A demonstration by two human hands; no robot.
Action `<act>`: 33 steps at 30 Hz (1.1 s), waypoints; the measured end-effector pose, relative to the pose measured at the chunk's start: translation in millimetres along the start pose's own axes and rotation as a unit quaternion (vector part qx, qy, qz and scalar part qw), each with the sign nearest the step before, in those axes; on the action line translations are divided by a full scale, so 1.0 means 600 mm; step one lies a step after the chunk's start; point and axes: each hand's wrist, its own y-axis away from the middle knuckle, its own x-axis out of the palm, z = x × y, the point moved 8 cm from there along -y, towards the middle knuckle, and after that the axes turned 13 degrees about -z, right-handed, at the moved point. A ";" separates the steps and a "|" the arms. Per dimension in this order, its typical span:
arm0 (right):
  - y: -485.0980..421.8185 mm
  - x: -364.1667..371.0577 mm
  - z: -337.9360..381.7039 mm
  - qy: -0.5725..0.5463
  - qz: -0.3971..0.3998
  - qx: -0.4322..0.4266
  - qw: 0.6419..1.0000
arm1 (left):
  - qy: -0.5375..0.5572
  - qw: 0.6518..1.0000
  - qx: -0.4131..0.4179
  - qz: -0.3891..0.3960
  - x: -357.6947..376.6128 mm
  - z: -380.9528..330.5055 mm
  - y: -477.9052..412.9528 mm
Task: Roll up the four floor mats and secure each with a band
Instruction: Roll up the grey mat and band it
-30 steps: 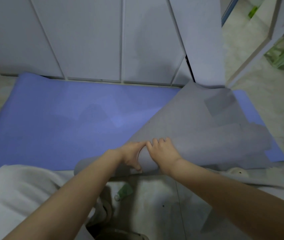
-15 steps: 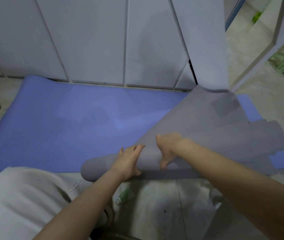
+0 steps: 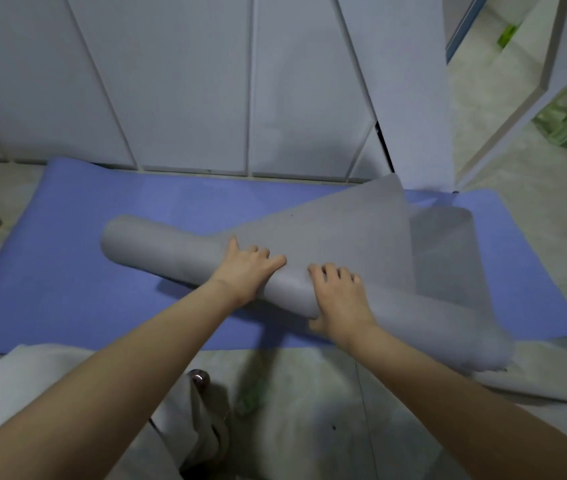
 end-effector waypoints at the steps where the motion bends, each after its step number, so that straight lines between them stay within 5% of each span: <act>1: -0.004 0.007 0.003 -0.025 0.010 -0.008 1.000 | -0.005 1.000 0.001 0.010 0.000 0.004 0.001; 12: 0.005 0.058 0.012 -0.158 0.225 -0.095 0.957 | 0.126 0.959 0.014 0.252 0.093 -0.032 0.049; 17: 0.035 0.033 0.049 0.018 0.065 -0.146 0.987 | 0.137 0.948 0.008 0.286 0.103 -0.025 0.057; 21: 0.068 0.025 0.074 0.035 -0.072 -0.154 0.985 | 0.192 0.926 0.003 0.325 0.114 -0.020 0.074; 23: 0.067 0.037 0.071 0.040 -0.047 -0.170 0.984 | 0.201 0.919 0.003 0.339 0.118 -0.026 0.081; 29: 0.056 0.055 0.057 0.023 0.082 -0.154 0.984 | 0.278 0.909 -0.052 0.305 0.128 -0.050 0.099; 33: 0.068 0.076 0.047 -0.012 0.162 -0.161 0.974 | 0.287 0.940 -0.079 0.167 0.145 -0.066 0.134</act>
